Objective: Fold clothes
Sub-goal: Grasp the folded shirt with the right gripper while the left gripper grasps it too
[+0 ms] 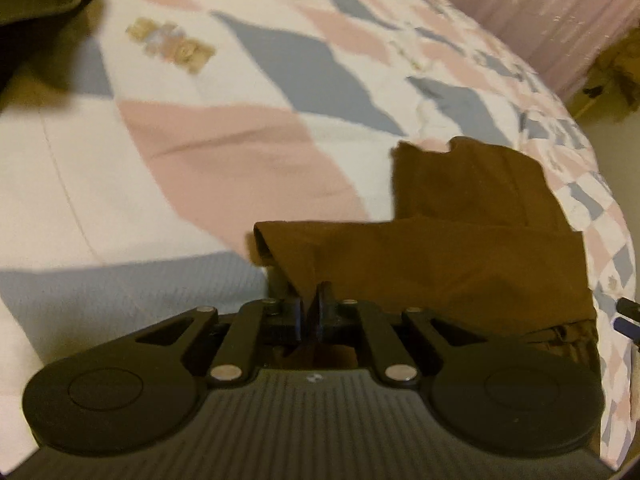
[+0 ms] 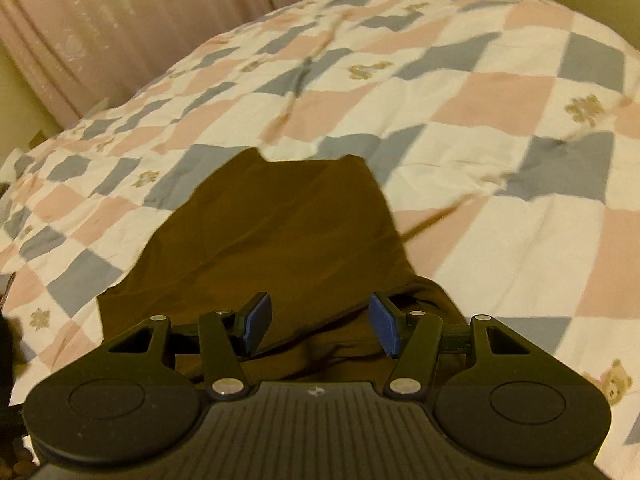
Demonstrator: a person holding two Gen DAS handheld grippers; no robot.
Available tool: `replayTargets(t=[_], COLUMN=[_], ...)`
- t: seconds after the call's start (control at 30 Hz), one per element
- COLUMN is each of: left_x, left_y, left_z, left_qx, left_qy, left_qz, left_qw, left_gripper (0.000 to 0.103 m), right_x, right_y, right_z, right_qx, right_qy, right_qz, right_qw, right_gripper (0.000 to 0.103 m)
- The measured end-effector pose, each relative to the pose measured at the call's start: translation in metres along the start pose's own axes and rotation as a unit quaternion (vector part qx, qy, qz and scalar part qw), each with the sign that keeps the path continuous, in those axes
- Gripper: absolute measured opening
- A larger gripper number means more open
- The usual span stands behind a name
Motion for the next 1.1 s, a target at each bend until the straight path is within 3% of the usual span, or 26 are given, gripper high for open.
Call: replayTargets(t=[0.13,0.23,0.33,0.4,0.5,0.6,0.67,0.7,0.73,0.77,0.87,0.93,1.0,1.03,1.1], left_x=[0.022,0.043,0.063,0.072,0.083,0.091,0.093,0.092,0.092,0.091,0.088,0.086,0.082,0.080,0.071], left_y=[0.009,0.019,0.035,0.044,0.056,0.070,0.079,0.081,0.083,0.082,0.074,0.059,0.038,0.025,-0.006], left_z=[0.003,0.003,0.002,0.003,0.008,0.015,0.021,0.023,0.026,0.027,0.028,0.024,0.018,0.015,0.010], left_qx=[0.023,0.030,0.051,0.060,0.064,0.084,0.104,0.111,0.114,0.114,0.109,0.096,0.066,0.045,0.000], left_qy=[-0.004,-0.010,-0.016,-0.014,-0.012,-0.017,-0.016,-0.015,-0.015,-0.013,-0.010,-0.009,-0.008,-0.009,-0.007], left_qz=[-0.005,-0.016,-0.018,-0.023,-0.033,-0.031,-0.021,-0.018,-0.017,-0.017,-0.008,0.007,0.016,0.021,0.036], left_qw=[0.9997,0.9994,0.9984,0.9978,0.9973,0.9959,0.9942,0.9935,0.9932,0.9932,0.9940,0.9953,0.9976,0.9987,0.9993], left_gripper=[0.035,0.037,0.041,0.041,0.041,0.041,0.041,0.041,0.041,0.041,0.041,0.041,0.041,0.041,0.041], right_x=[0.000,-0.008,-0.019,-0.029,-0.051,-0.071,-0.090,-0.100,-0.106,-0.112,-0.088,-0.071,-0.054,-0.046,-0.028], right_y=[0.051,0.120,0.201,0.248,0.297,0.326,0.331,0.332,0.331,0.330,0.298,0.276,0.254,0.242,0.190], right_z=[0.021,0.056,0.102,0.133,0.169,0.190,0.202,0.209,0.210,0.210,0.159,0.122,0.084,0.064,0.035], right_qx=[0.110,0.253,0.405,0.499,0.589,0.636,0.667,0.683,0.684,0.683,0.521,0.395,0.262,0.193,0.067], right_qy=[0.017,0.029,0.016,-0.007,-0.030,-0.038,-0.032,-0.030,-0.025,-0.021,-0.015,-0.011,-0.006,-0.004,-0.033], right_qz=[-0.011,-0.034,-0.071,-0.082,-0.090,-0.091,-0.069,-0.055,-0.055,-0.055,-0.130,-0.178,-0.222,-0.243,-0.245], right_qw=[0.994,0.967,0.912,0.863,0.803,0.765,0.741,0.728,0.727,0.728,0.844,0.901,0.939,0.951,0.967], right_gripper=[0.057,0.057,0.057,0.053,0.051,0.051,0.049,0.038,0.020,0.009,0.001,0.001,0.001,0.002,0.003])
Point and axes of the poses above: each gripper's, at about its wrist camera, not at the fingertips, and x roughly against the way its jaws point, y to its left, z to its underside, the point moved 6 cm from there along -x, roughly the way its jaws point, and after that the axes turned 8 degrees about y, right-handed, at the moved point
